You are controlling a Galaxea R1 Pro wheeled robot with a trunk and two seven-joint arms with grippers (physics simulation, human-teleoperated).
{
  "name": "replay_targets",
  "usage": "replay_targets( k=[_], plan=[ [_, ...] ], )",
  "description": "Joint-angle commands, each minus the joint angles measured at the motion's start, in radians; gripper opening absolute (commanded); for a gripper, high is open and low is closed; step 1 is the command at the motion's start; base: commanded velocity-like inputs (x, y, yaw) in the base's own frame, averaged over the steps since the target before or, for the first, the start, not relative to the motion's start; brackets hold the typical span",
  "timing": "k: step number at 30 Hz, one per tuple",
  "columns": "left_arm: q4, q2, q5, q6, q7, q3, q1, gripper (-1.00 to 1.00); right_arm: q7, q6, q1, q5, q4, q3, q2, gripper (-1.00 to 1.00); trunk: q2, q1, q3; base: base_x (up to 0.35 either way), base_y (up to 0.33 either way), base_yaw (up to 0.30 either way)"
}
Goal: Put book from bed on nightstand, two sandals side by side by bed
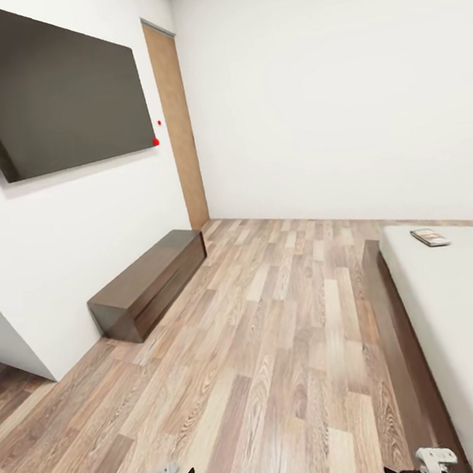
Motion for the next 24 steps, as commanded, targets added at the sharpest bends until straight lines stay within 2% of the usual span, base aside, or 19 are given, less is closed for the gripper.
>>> replay_targets(
  k=[1, 11, 18, 24],
  plan=[
    [0.001, 0.0, 0.01, -0.003, -0.004, -0.008, -0.001, 1.0, 0.006, -0.005, -0.001, -0.011, 0.003, 0.008, 0.0, 1.0, 0.0, 0.0, -0.001, 0.263, 0.196, 0.0],
    [0.001, 0.0, 0.01, -0.003, -0.004, -0.008, -0.001, 1.0, 0.006, -0.005, -0.001, -0.01, 0.003, 0.008, 0.0, 1.0, 0.0, 0.0, -0.001, 0.268, 0.17, -0.005],
    [0.001, 0.0, 0.01, -0.003, -0.004, -0.008, -0.001, 1.0, 0.006, -0.005, -0.001, -0.009, 0.003, 0.008, 0.0, 1.0, 0.0, 0.0, -0.001, 0.27, 0.141, -0.192],
    [0.001, 0.0, 0.01, -0.003, -0.004, -0.008, -0.001, 1.0, 0.006, -0.005, -0.001, -0.009, 0.003, 0.008, 0.0, 1.0, 0.0, 0.0, -0.001, 0.27, 0.123, -0.046]
  ],
)
